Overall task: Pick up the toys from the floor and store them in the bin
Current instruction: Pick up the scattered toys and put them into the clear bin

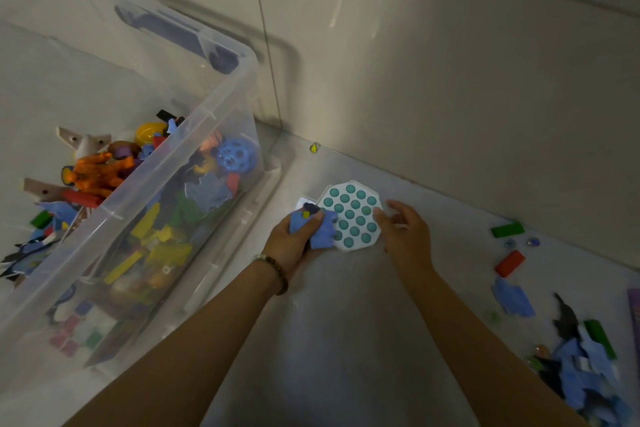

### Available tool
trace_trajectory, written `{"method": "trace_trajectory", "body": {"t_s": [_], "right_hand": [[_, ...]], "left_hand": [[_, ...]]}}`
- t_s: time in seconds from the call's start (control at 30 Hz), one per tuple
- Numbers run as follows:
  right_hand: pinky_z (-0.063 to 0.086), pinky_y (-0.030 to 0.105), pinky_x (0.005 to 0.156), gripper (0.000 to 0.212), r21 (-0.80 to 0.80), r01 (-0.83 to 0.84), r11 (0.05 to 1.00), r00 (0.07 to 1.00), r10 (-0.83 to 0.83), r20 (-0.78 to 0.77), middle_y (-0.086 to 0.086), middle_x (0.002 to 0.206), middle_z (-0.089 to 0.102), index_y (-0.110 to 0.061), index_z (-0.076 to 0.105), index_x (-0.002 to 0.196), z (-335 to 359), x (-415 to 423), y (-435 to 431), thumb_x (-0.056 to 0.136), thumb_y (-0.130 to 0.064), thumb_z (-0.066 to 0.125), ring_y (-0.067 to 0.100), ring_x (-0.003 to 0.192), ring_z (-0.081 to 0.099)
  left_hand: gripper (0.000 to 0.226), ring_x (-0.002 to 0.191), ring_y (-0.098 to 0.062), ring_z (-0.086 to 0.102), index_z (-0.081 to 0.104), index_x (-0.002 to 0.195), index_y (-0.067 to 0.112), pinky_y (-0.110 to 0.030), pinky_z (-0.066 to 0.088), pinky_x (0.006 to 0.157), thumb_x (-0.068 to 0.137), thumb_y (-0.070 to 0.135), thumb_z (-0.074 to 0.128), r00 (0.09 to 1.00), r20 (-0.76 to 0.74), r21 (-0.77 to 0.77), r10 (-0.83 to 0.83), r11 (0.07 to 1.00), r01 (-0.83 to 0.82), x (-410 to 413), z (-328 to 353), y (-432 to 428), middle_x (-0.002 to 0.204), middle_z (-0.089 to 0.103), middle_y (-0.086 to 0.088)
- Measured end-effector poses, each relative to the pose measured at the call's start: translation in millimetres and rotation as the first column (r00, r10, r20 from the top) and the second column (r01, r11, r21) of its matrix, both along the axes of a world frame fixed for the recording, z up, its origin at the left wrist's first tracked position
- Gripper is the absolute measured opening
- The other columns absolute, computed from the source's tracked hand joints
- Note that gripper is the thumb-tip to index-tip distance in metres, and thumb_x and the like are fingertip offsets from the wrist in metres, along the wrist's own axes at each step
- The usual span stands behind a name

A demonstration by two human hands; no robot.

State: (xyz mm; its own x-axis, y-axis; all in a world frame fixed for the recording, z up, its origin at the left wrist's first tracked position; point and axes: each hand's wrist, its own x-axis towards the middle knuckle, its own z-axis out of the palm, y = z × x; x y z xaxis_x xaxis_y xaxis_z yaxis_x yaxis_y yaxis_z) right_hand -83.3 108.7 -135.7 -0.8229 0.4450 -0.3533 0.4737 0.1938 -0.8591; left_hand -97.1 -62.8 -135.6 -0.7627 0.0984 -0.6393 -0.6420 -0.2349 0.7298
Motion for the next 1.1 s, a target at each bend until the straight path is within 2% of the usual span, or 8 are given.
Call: {"method": "trace_trajectory", "body": {"t_s": [0.1,0.2,0.37,0.47,0.67,0.83,1.0,1.1], "right_hand": [[0.046,0.030,0.081,0.056,0.064,-0.011,0.998,0.985,-0.001,0.173,0.014,0.105,0.055,-0.010,0.040,0.139,-13.0,-0.7,5.0,0.089,-0.031,0.059,0.019,0.091,0.053],[0.051,0.038,0.090,0.048,0.050,-0.035,0.998,0.991,0.028,0.131,0.020,0.120,0.054,-0.008,0.053,0.129,-18.5,4.6,-3.7,0.085,-0.023,0.065,0.027,0.099,0.059],[0.054,0.019,0.061,0.038,-0.154,0.218,0.964,0.975,-0.209,0.071,0.013,0.113,0.061,-0.005,0.057,0.107,-12.0,7.4,-15.4,0.076,-0.015,0.076,0.014,0.082,0.064],[0.054,0.017,0.052,0.032,-0.386,0.282,0.879,0.957,-0.286,0.047,0.009,0.102,0.066,-0.013,0.050,0.100,10.9,11.2,-5.8,0.078,-0.010,0.073,0.012,0.077,0.067],[0.058,0.026,0.069,0.042,-0.463,0.028,0.886,0.968,-0.140,-0.209,0.002,0.110,0.069,-0.019,0.057,0.121,134.1,7.7,7.6,0.081,-0.013,0.068,0.016,0.096,0.069],[0.058,0.027,0.073,0.039,-0.565,-0.161,0.809,0.930,-0.067,-0.362,0.002,0.111,0.070,-0.017,0.058,0.122,237.4,-15.2,-45.7,0.084,-0.013,0.064,0.018,0.099,0.068],[0.059,0.030,0.067,0.034,-0.577,-0.258,0.775,0.959,0.134,-0.249,0.009,0.115,0.067,-0.013,0.059,0.120,256.1,-47.4,-161.2,0.087,-0.005,0.060,0.024,0.099,0.067],[0.056,0.039,0.080,0.035,-0.520,-0.313,0.795,0.947,0.302,-0.110,0.012,0.122,0.062,-0.008,0.054,0.126,239.5,-62.4,-221.3,0.091,-0.007,0.055,0.029,0.105,0.062]], "left_hand": [[0.028,0.087,-0.022,0.063,0.056,0.113,0.004,-0.022,0.057,0.067,0.089,0.017,0.058,0.992,-0.027,-0.126,0.125,0.984,-0.127,-6.0,-5.2,-6.8,0.110,0.063,-0.019],[0.034,0.093,-0.026,0.061,0.054,0.117,0.001,-0.023,0.056,0.068,0.088,0.017,0.059,0.989,-0.002,-0.166,0.147,0.975,-0.145,-4.3,-11.8,-4.6,0.115,0.062,-0.021],[0.037,0.099,-0.028,0.060,0.050,0.123,-0.001,-0.034,0.055,0.084,0.090,0.015,0.057,0.993,0.061,-0.094,0.105,0.991,-0.099,-0.7,-6.3,6.4,0.122,0.058,-0.023],[0.039,0.093,-0.025,0.062,0.049,0.126,-0.005,-0.027,0.056,0.076,0.093,0.017,0.051,0.999,0.041,-0.007,0.019,1.000,-0.019,-2.6,15.7,7.7,0.122,0.058,-0.024],[0.024,0.079,-0.014,0.069,0.058,0.113,0.004,-0.022,0.058,0.065,0.092,0.014,0.050,0.976,-0.208,0.096,-0.070,0.991,0.092,-21.9,132.6,-0.7,0.094,0.072,-0.005],[0.015,0.067,-0.005,0.069,0.063,0.100,0.010,-0.017,0.054,0.057,0.090,0.014,0.052,0.890,-0.452,0.008,-0.061,0.997,0.072,-43.2,250.3,-69.8,0.073,0.073,0.005],[0.022,0.081,-0.018,0.065,0.057,0.111,0.007,-0.022,0.058,0.060,0.091,0.015,0.052,0.934,-0.358,-0.191,-0.009,0.979,-0.064,-42.8,277.7,-194.3,0.102,0.065,-0.010],[0.019,0.084,-0.019,0.063,0.056,0.110,0.009,-0.025,0.053,0.064,0.092,0.015,0.051,0.959,-0.282,-0.249,0.040,0.962,-0.113,-32.7,251.4,-249.4,0.117,0.060,-0.017]]}}
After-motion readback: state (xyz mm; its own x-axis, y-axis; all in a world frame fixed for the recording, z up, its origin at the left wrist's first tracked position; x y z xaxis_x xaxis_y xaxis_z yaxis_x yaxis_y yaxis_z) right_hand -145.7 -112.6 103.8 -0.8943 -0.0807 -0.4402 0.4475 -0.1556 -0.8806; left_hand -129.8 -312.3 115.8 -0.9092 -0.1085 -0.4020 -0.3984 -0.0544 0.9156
